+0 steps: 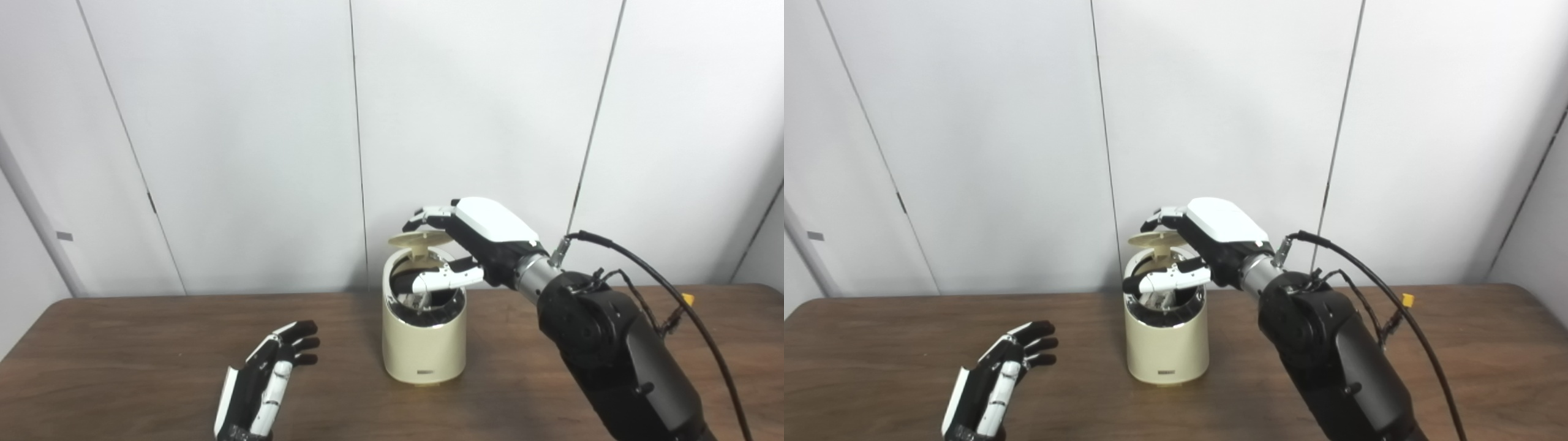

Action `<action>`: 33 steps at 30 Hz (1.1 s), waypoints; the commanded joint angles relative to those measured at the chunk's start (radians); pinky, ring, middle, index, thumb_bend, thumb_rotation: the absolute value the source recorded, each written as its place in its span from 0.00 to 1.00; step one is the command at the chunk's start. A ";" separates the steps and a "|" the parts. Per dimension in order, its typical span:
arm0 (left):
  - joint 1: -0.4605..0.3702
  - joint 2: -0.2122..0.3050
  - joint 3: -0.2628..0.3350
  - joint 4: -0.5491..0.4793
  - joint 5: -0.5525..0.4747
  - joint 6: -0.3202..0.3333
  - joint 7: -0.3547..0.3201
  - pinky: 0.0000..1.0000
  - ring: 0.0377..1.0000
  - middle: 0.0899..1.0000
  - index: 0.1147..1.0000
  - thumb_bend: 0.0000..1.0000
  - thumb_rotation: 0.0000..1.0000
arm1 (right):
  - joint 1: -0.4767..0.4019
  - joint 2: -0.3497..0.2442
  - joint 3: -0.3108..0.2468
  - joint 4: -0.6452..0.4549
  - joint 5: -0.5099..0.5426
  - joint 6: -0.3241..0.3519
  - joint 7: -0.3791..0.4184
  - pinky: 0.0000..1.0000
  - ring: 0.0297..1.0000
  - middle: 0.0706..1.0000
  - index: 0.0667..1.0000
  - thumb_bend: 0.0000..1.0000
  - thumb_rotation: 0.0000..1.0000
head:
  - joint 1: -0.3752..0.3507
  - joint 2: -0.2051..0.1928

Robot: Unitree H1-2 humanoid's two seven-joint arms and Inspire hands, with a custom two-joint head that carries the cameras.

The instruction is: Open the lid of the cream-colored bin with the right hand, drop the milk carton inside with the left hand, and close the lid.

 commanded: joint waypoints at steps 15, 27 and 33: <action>-0.025 -0.022 0.008 -0.080 0.022 0.003 0.005 0.64 0.71 0.73 0.72 0.52 0.75 | 0.050 0.004 -0.032 -0.080 0.020 -0.021 -0.028 0.96 0.86 0.82 0.74 0.84 0.89 | 0.012 0.016; -0.012 -0.021 0.012 -0.140 0.022 0.043 0.001 0.62 0.71 0.73 0.72 0.53 0.75 | 0.112 0.007 -0.038 -0.038 0.056 0.010 -0.020 0.97 0.86 0.82 0.75 0.85 0.89 | 0.025 0.037; -0.009 -0.021 0.014 -0.153 0.030 0.053 0.002 0.63 0.71 0.73 0.71 0.52 0.75 | 0.130 0.012 -0.043 -0.026 0.075 0.041 -0.013 0.95 0.87 0.88 0.77 0.81 0.88 | 0.025 0.046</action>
